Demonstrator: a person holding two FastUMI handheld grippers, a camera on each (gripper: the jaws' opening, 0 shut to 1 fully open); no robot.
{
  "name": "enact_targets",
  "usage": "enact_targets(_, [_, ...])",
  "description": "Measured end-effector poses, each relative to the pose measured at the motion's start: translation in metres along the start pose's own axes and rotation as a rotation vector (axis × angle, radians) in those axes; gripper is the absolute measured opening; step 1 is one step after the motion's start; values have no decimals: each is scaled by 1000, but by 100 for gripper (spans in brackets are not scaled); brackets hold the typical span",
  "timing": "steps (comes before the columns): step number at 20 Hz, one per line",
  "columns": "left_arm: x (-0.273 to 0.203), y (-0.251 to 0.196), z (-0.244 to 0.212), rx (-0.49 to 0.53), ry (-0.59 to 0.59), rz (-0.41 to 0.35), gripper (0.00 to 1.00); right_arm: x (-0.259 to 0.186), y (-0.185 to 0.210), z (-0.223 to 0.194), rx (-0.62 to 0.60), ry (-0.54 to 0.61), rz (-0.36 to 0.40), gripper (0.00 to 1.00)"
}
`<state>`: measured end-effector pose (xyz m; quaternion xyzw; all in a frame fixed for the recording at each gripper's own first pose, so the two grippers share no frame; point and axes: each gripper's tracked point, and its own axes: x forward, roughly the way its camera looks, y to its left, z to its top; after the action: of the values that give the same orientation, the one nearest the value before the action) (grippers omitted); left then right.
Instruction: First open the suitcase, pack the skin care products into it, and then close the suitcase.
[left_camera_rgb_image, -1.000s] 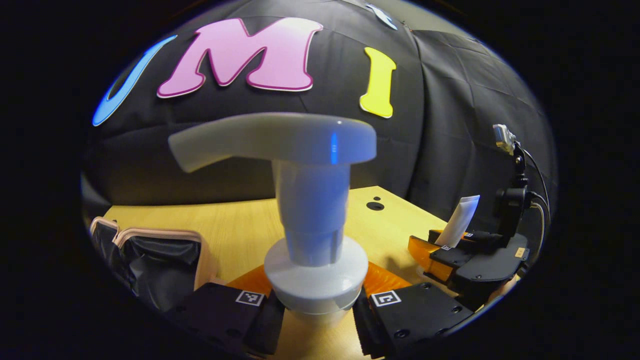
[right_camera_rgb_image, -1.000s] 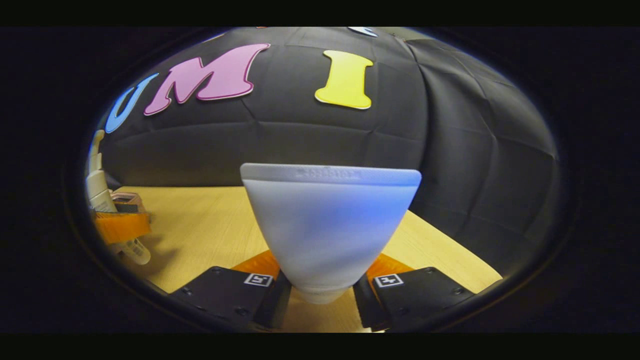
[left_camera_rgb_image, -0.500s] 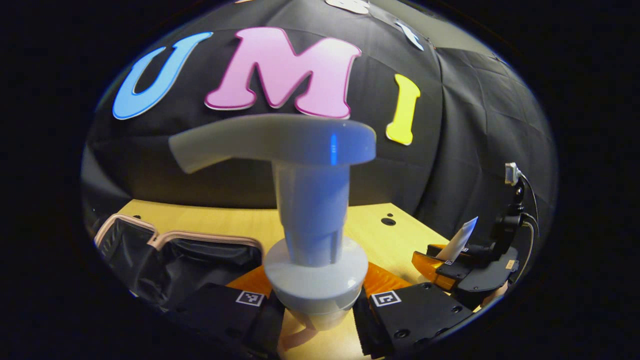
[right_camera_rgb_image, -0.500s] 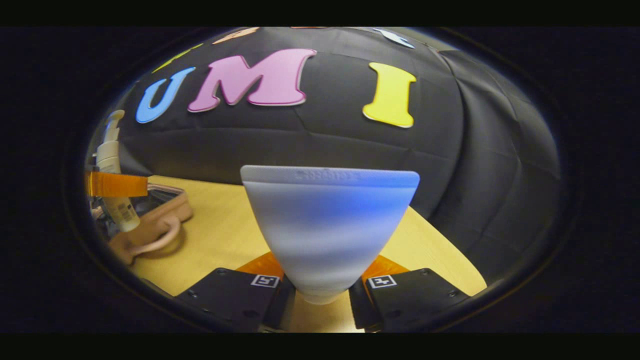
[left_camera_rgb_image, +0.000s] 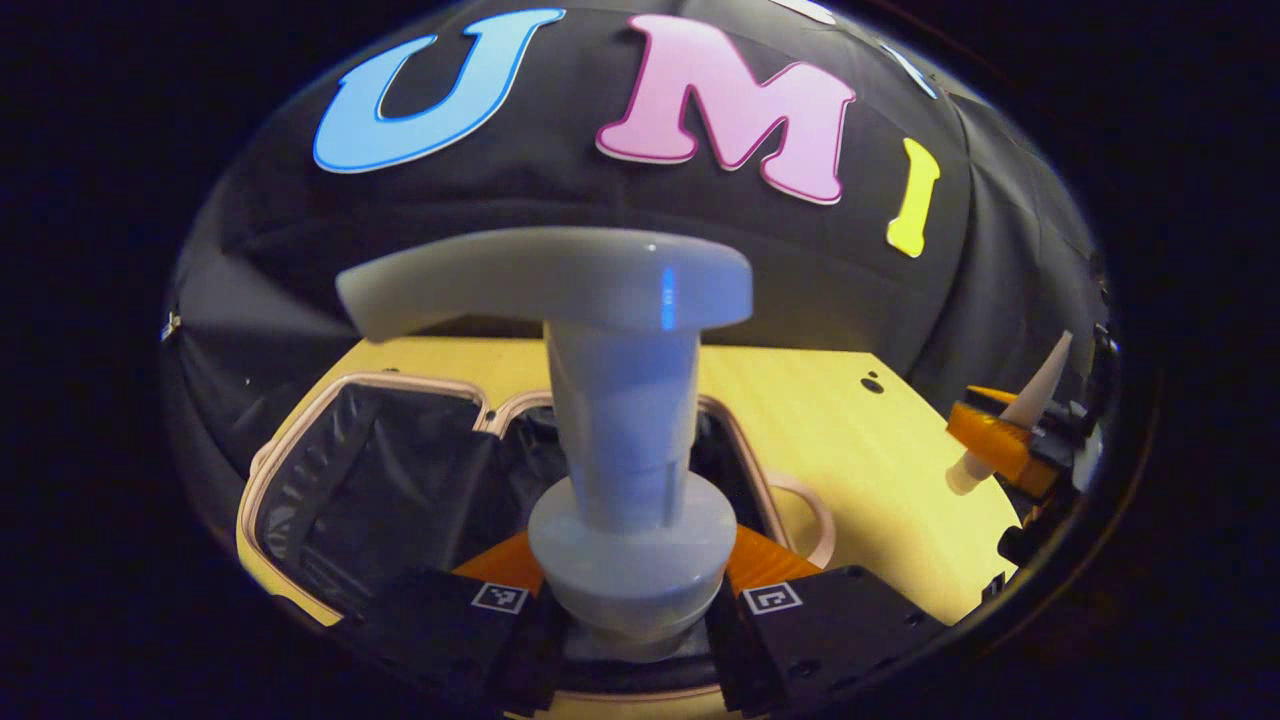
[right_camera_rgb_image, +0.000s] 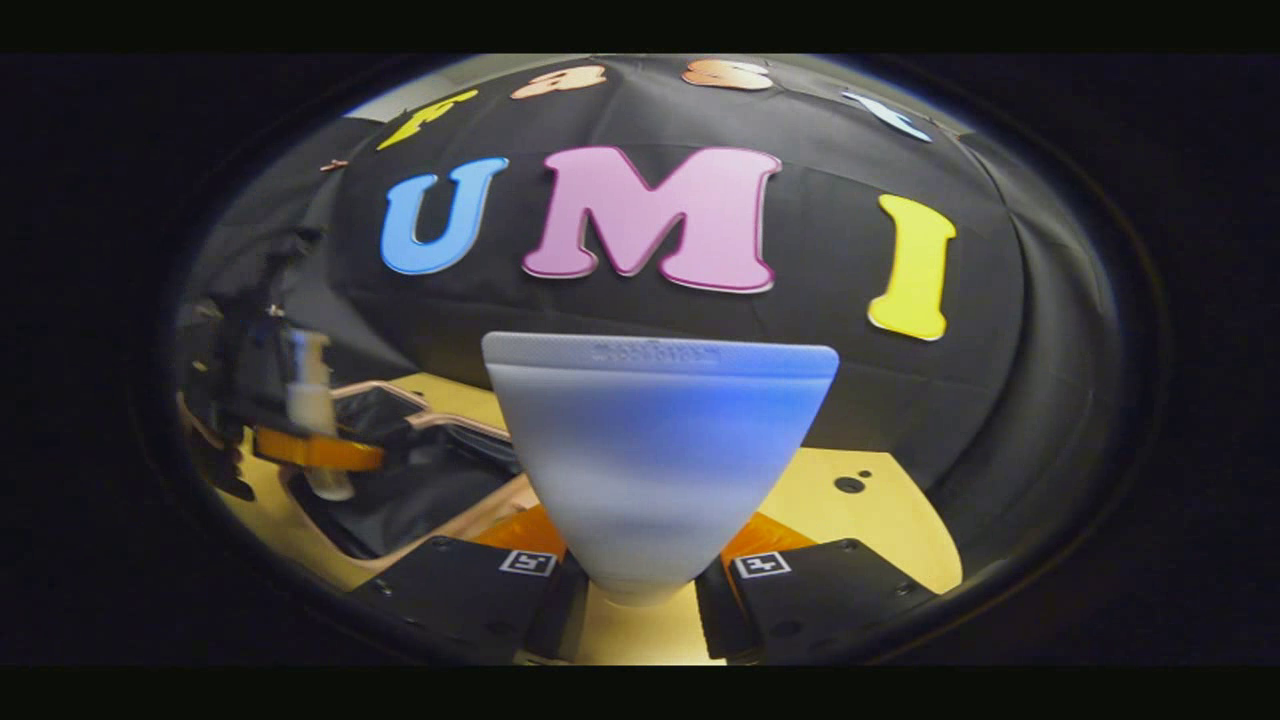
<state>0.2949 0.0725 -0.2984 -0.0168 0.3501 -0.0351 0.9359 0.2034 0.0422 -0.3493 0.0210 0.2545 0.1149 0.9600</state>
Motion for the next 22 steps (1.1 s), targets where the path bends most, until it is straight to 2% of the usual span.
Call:
enact_targets(3, [18,10,-19,-17,157,-12,63,-4,30,18,51,-26,55,49])
enact_targets(4, [21,11,-25,-11,215,-20,60,-4,34,22,58,-31,62,45])
enact_targets(5, [26,13,-33,3,279,-23,63,-5,35,23,64,-34,63,44])
enact_targets(6, [31,18,-39,17,341,-8,63,-5,37,23,75,-32,62,49])
enact_targets(8, [40,23,-48,46,453,14,63,-5,40,19,112,-8,71,49])
enact_targets(13, [51,29,-61,84,577,66,63,-7,43,16,83,4,98,49])
enact_targets(17, [52,35,-45,107,536,98,65,-7,60,12,104,42,135,49])
enact_targets(18, [49,38,-40,104,515,107,68,-5,66,12,97,43,144,49])
enact_targets(20, [36,43,-27,88,444,129,71,-2,81,12,85,58,171,49])
enact_targets(22, [11,52,-6,57,322,148,72,6,97,12,89,75,188,49])
